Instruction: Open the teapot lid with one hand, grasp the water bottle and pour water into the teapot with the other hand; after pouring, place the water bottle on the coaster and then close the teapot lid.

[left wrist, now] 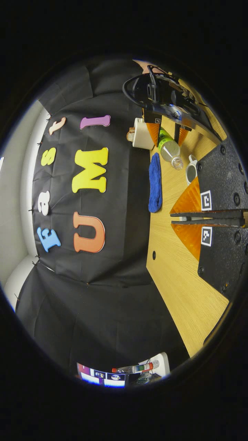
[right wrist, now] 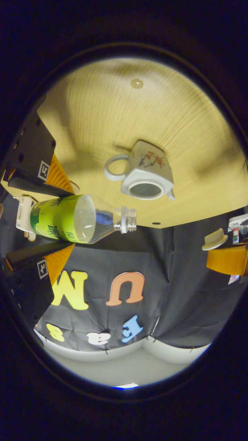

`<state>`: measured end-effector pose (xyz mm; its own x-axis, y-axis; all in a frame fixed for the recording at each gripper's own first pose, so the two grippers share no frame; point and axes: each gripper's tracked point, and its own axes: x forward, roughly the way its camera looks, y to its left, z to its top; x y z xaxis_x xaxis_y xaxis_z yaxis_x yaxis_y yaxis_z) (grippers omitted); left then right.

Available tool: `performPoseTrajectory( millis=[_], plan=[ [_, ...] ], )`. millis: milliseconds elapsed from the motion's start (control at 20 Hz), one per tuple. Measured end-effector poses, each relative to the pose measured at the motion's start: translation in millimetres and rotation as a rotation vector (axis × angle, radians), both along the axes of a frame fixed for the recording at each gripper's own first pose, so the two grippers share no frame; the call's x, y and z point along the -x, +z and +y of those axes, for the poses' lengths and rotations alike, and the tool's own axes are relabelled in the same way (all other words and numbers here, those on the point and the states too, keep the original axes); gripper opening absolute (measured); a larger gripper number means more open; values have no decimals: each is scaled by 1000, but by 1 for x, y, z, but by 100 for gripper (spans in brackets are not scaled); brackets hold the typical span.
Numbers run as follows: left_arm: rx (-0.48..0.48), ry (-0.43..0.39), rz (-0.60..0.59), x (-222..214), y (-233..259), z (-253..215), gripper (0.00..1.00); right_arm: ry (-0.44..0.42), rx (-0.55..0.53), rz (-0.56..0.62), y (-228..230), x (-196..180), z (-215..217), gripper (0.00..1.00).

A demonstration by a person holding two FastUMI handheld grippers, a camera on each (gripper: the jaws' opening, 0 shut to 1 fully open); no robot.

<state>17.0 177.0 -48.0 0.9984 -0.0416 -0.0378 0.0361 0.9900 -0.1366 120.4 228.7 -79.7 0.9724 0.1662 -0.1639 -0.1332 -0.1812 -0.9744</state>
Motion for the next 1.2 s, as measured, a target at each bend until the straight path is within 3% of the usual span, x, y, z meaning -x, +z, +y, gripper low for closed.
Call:
performPoseTrajectory(
  millis=[1200],
  plan=[
    [-18,-4,-3,4,-2,4,3,119,357,-161,28,-3,24,67]
  ],
)
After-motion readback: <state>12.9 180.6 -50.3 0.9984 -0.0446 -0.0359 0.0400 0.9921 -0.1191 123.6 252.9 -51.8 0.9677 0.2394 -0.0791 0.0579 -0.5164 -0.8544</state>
